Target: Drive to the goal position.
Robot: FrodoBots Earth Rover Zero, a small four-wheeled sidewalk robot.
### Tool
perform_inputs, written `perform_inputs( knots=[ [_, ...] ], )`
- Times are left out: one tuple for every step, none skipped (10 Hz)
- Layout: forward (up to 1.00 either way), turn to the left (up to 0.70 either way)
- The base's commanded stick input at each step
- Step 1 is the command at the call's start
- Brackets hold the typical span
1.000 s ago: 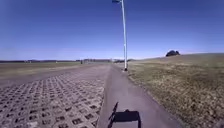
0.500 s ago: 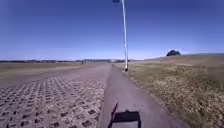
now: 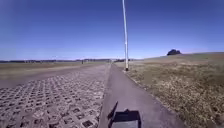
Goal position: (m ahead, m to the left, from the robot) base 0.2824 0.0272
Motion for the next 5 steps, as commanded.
perform_inputs(
  knots=[
    [0.85,0.0],
    [0.85,0.0],
    [0.85,0.0],
    [0.85,0.0],
    [0.85,0.0]
  ],
)
